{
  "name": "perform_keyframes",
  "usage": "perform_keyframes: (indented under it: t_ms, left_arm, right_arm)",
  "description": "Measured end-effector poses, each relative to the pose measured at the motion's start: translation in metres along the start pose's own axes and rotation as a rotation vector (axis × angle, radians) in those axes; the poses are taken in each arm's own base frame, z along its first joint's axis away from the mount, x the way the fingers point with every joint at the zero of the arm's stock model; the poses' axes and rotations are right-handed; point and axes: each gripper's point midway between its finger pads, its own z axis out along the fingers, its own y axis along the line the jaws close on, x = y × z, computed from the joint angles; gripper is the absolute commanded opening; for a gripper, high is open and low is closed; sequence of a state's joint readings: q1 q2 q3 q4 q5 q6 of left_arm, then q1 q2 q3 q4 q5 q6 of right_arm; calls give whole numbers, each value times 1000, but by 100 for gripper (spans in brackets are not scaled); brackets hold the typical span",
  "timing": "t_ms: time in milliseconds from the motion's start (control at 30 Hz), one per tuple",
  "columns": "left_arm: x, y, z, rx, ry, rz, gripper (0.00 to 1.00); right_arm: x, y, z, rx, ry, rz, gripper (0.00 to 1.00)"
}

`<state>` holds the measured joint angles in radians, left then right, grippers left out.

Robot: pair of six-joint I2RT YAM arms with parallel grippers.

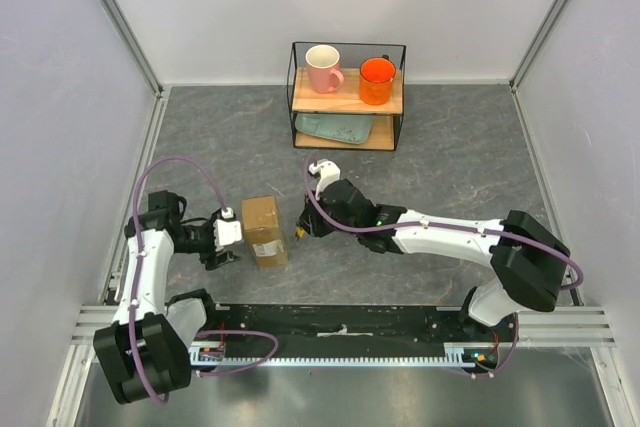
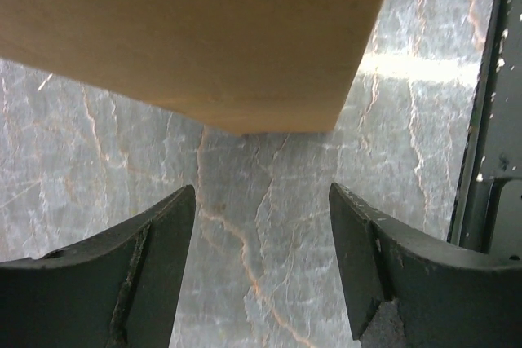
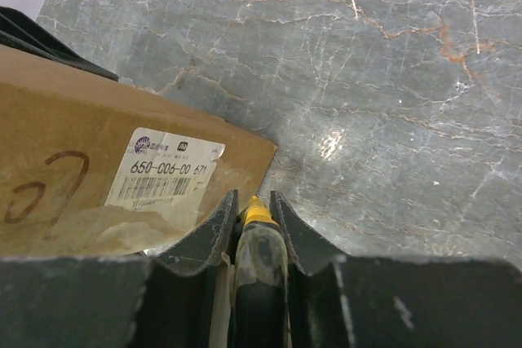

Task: Unpack the express box
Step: Adjust the express box at the center of the board.

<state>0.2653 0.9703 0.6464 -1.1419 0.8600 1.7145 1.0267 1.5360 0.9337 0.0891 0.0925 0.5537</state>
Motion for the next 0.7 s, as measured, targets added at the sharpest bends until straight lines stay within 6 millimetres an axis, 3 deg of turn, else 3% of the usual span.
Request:
perform_keyframes:
  t_ms: [167, 433, 700]
  left_arm:
    - [-10, -7, 11, 16, -77, 8, 74]
    - [-23, -15, 35, 84, -124, 12, 68]
    - [-30, -3, 53, 94, -113, -21, 68]
  right_arm:
    - [6, 4, 4, -6, 9, 23, 0]
    - [-5, 13, 4, -22, -20, 40, 0]
    - [-6, 8, 4, 20, -25, 16, 0]
